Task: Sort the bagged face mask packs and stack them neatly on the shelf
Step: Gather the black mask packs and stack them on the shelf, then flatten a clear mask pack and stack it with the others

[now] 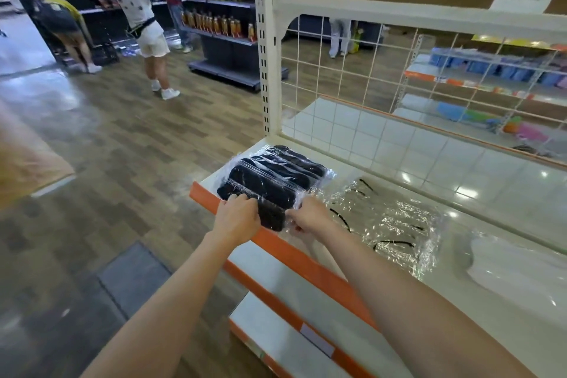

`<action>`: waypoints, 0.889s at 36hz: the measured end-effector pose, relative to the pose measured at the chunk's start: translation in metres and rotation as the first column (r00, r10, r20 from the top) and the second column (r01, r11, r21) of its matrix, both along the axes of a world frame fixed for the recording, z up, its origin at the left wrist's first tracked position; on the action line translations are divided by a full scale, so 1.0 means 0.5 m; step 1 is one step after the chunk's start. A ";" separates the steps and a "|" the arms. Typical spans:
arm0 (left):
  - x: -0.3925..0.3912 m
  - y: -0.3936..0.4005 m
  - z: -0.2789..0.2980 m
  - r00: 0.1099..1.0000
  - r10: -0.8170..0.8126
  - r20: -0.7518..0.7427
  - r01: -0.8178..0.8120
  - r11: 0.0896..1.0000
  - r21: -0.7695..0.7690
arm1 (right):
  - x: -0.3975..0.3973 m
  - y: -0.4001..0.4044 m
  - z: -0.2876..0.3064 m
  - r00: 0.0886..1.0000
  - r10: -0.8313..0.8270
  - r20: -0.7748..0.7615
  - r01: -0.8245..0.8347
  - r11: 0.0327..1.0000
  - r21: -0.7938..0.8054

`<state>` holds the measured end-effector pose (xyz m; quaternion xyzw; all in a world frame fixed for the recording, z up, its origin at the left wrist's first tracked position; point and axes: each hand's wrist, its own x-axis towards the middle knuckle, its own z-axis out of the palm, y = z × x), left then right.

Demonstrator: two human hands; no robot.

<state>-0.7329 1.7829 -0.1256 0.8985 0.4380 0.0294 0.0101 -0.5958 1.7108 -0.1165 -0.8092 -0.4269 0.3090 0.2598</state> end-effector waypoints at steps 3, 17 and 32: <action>0.019 -0.017 0.016 0.998 -0.047 0.042 0.047 0.999 0.002 | 0.030 -0.024 0.013 0.997 -0.009 0.074 0.004 0.998 0.070; 0.306 -0.272 0.120 0.883 -0.420 -0.207 0.451 0.883 0.132 | 0.249 -0.353 0.075 0.811 0.073 0.580 -0.025 0.996 -0.090; 0.625 -0.904 0.108 0.488 -0.822 -0.294 0.855 0.518 -0.026 | 0.443 -1.135 0.068 0.735 -0.188 0.651 0.444 0.860 -0.253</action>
